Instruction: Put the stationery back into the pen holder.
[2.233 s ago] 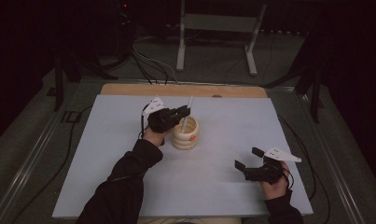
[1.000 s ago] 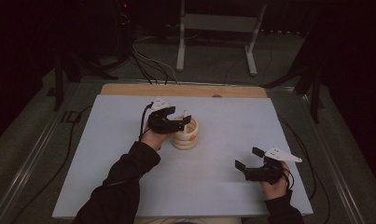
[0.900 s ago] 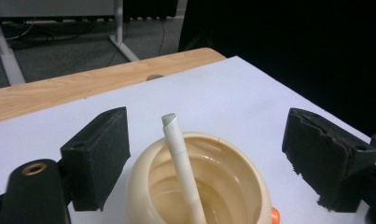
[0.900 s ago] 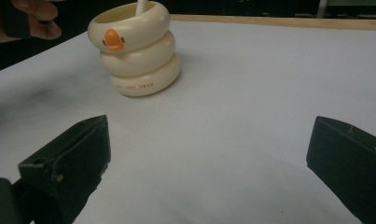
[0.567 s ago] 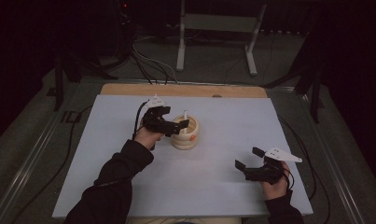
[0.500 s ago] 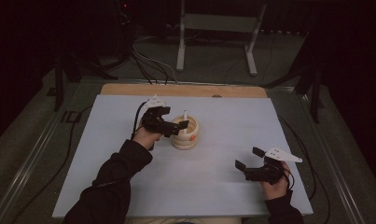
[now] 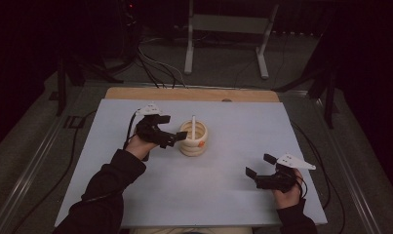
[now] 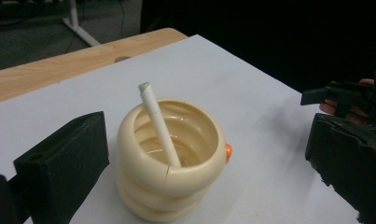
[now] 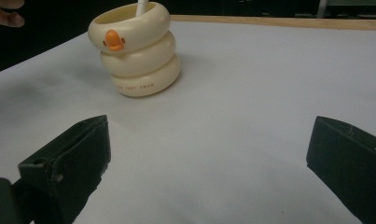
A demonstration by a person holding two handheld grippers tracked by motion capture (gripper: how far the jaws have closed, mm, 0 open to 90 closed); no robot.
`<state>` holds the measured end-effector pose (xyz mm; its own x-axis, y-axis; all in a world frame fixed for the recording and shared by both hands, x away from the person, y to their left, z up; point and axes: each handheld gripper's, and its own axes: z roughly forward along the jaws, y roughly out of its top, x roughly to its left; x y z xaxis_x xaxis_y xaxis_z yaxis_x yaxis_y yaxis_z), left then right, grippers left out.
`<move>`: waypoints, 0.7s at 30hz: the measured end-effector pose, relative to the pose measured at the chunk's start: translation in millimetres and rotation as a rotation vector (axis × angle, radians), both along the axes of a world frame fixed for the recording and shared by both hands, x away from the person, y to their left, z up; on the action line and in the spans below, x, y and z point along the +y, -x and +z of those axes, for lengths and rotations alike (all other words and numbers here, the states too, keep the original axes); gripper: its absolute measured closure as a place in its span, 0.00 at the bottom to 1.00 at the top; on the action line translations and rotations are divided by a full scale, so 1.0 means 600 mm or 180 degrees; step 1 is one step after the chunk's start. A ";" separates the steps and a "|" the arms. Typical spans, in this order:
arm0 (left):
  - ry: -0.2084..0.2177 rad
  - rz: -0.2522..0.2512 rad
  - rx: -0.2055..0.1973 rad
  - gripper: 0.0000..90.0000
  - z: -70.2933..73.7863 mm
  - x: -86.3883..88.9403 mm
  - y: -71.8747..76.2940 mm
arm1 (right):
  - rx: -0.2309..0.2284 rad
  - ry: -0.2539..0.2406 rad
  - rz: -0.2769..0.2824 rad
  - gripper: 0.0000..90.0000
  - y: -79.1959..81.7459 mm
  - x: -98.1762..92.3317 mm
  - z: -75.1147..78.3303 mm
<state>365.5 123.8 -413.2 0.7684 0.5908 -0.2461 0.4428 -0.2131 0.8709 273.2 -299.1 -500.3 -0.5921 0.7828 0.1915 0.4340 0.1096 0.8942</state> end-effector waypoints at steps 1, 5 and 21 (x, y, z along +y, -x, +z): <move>0.0010 0.0005 -0.0007 0.00 0.001 0.005 0.003 | 0.0001 -0.0001 -0.0003 0.00 0.000 0.000 0.000; -0.0007 0.0009 -0.0036 0.00 0.001 0.023 0.017 | 0.0005 -0.0005 -0.0006 0.00 0.000 0.000 -0.001; -0.0048 -0.0013 -0.0048 0.00 -0.044 0.082 0.078 | 0.0019 -0.0018 -0.0015 0.00 0.000 -0.001 0.000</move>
